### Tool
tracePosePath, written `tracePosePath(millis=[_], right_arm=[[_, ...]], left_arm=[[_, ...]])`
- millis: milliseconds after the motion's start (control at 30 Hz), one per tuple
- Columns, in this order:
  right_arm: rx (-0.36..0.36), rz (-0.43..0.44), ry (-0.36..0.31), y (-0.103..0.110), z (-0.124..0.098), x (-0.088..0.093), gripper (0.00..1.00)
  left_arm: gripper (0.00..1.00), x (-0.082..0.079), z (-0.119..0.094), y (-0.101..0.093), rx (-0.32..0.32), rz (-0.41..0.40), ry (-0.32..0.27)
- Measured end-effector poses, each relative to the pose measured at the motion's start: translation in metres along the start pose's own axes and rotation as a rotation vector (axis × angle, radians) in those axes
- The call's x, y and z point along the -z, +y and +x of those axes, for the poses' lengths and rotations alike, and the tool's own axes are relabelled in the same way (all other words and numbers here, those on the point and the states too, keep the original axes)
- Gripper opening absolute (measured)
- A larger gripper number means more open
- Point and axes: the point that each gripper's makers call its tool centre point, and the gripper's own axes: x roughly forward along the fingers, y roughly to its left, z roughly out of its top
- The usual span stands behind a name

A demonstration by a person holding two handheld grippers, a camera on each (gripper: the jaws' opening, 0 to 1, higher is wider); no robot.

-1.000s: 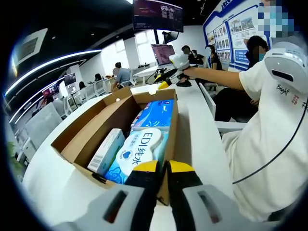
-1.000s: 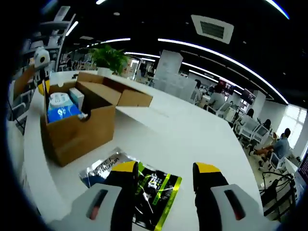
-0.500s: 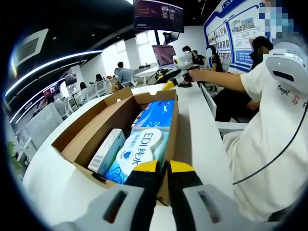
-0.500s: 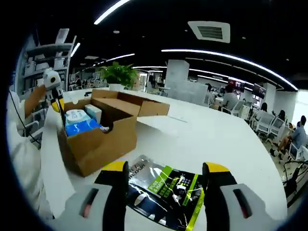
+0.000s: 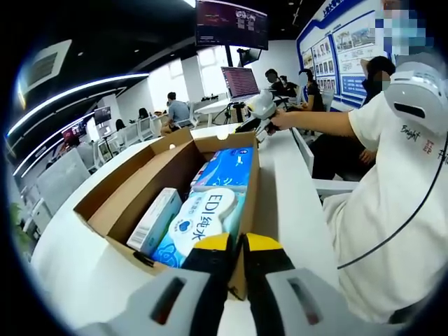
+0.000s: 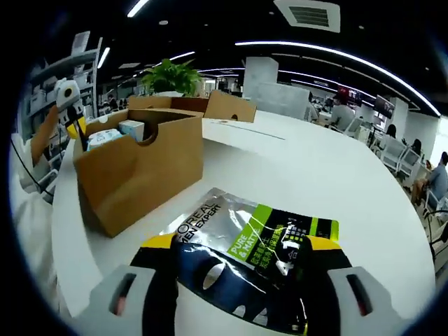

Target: Operate the shoe box by opening the lid, removing the specified soft item, and placing it in the target area until the item is outside and the box remains undamaged.

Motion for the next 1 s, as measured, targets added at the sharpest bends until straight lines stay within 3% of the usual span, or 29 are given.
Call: tracePosePath(millis=[67,133,533,667,833,1000], right_arm=[[-0.025,0.041,0.003,0.0028,0.0015,0.0033,0.67],[0.004,0.027,-0.027,0.0016,0.0021,0.0016,0.67],[0.119,0.094,-0.029,0.0005,-0.0015,0.0024,0.67],[0.117,0.092,-0.033,0.0003,-0.0021,0.0027,0.65],[0.118,0.098,-0.043,0.0008,-0.0028,0.0024,0.65],[0.105,0.090,-0.054,0.0004,-0.0037,0.0031,0.64]], left_arm=[[0.06,-0.0001,0.0000,0.0000,-0.002,0.000,-0.002],[0.06,-0.0002,0.0000,-0.0003,-0.005,0.002,-0.003],[0.07,-0.0002,0.0003,-0.0006,-0.016,0.004,0.003],[0.07,-0.0005,0.0001,-0.0002,-0.021,0.001,-0.005],[0.06,-0.0028,-0.0022,0.0004,0.001,-0.034,-0.063],[0.05,-0.0028,-0.0008,-0.0006,0.019,-0.032,-0.043]])
